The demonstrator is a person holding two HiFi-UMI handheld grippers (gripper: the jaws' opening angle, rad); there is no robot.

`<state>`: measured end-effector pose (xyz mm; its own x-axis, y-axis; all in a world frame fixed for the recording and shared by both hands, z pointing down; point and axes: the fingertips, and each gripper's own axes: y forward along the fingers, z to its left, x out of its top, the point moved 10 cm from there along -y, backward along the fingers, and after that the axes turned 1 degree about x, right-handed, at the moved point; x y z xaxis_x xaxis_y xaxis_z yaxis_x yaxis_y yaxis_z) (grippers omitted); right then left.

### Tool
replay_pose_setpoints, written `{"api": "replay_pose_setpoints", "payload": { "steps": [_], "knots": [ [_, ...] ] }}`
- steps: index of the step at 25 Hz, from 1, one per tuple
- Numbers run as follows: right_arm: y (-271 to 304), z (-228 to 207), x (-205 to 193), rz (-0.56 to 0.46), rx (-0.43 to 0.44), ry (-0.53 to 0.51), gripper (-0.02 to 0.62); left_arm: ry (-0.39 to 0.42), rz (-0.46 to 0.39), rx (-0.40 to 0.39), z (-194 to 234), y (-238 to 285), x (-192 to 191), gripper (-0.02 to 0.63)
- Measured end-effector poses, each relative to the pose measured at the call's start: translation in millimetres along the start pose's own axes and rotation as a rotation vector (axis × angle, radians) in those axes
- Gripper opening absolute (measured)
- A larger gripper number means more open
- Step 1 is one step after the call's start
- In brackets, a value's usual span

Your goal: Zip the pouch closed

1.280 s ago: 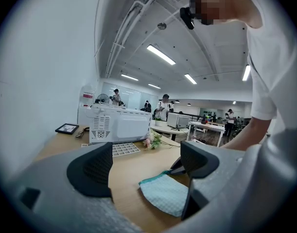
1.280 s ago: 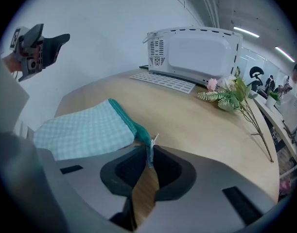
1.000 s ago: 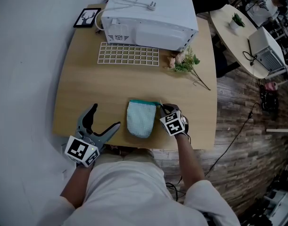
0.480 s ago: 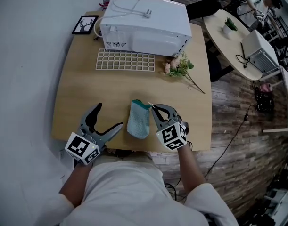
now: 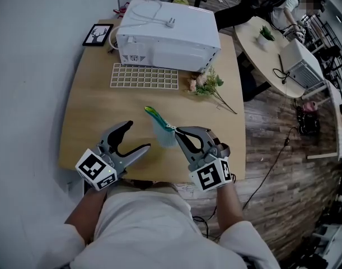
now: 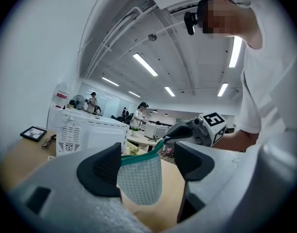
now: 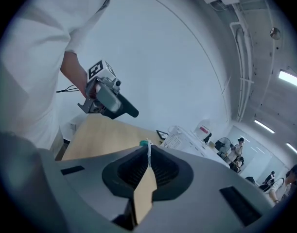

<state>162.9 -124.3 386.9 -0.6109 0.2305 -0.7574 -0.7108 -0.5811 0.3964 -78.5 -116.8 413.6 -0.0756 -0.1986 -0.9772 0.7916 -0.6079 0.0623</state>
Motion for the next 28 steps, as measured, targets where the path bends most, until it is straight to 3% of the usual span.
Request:
{"api": "replay_pose_setpoints", "payload": {
  "steps": [13,28],
  "knots": [
    [-49.3,-18.8,39.8,-0.056,0.019,-0.074,0.02,0.022,-0.031,-0.372,-22.4,37.5,53.5,0.193],
    [-55.6,-7.8,56.3,-0.061,0.029,-0.136,0.019,-0.042,0.161,-0.715,-19.0,77.5,63.7,0.109]
  ]
}}
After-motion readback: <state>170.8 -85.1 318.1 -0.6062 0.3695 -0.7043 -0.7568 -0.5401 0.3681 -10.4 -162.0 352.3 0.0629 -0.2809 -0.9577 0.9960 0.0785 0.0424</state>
